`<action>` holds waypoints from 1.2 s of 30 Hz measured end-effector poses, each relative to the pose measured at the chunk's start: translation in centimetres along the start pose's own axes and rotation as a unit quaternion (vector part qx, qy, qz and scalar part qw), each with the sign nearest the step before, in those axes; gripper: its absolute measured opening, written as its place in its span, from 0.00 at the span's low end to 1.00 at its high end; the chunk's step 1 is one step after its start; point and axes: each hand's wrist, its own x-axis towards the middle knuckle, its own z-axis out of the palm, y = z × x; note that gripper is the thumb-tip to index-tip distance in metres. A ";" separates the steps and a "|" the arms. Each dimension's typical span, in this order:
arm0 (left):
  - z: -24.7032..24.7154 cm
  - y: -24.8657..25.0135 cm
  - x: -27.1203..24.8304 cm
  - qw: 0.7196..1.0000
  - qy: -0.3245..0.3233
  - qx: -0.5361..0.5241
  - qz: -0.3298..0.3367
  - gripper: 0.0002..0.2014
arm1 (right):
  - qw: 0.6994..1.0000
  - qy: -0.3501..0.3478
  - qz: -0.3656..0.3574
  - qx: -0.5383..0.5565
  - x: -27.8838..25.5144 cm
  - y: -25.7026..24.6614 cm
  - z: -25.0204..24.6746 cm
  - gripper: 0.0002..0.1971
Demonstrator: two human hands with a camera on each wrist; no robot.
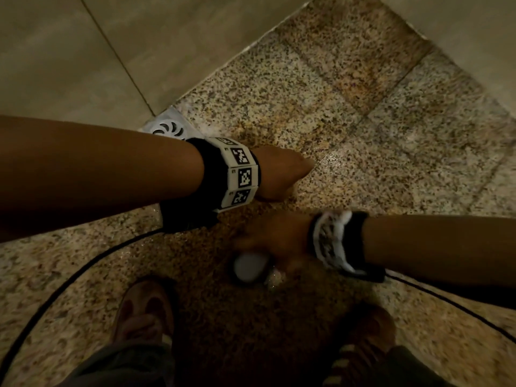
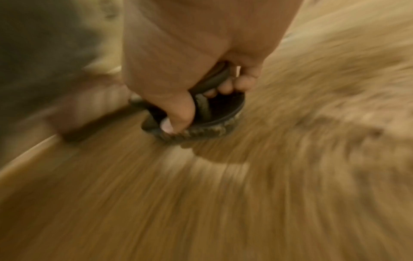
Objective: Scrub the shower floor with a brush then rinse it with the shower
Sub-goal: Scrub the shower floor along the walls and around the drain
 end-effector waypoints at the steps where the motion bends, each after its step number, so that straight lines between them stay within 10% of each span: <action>1: -0.3 -0.1 0.2 1.000 0.009 -0.004 -0.002 0.19 | 0.998 0.013 0.050 -0.024 0.6 1.0 -1.3 0.35; 4: -2.1 -1.0 0.5 0.997 0.075 0.030 -0.017 0.08 | 0.983 0.023 0.179 0.019 1.2 4.6 -5.2 0.30; 7: -4.4 -2.5 0.1 0.988 0.127 0.083 -0.013 0.11 | 0.984 0.153 0.090 -0.001 -0.2 4.1 -5.8 0.35; 12: -4.1 -4.3 -1.2 0.998 0.038 0.051 -0.012 0.08 | 0.999 -0.025 -0.044 -0.011 -1.4 1.2 0.5 0.33; 17: -2.6 -6.6 -2.1 0.997 -0.008 0.049 -0.058 0.10 | 0.981 0.129 0.140 0.042 0.4 6.1 -3.8 0.33; 21: -5.1 -8.4 -4.3 0.992 0.074 0.002 -0.102 0.10 | 0.969 0.185 0.149 0.069 -0.6 7.5 -5.9 0.32; 29: -4.0 -10.0 -7.3 0.943 0.237 -0.142 -0.183 0.07 | 0.998 0.015 0.065 0.008 -1.0 6.6 -4.4 0.31; 36: -1.2 -10.8 -5.5 0.845 0.355 -0.314 -0.247 0.07 | 0.975 0.162 0.145 0.051 6.3 6.3 -10.3 0.27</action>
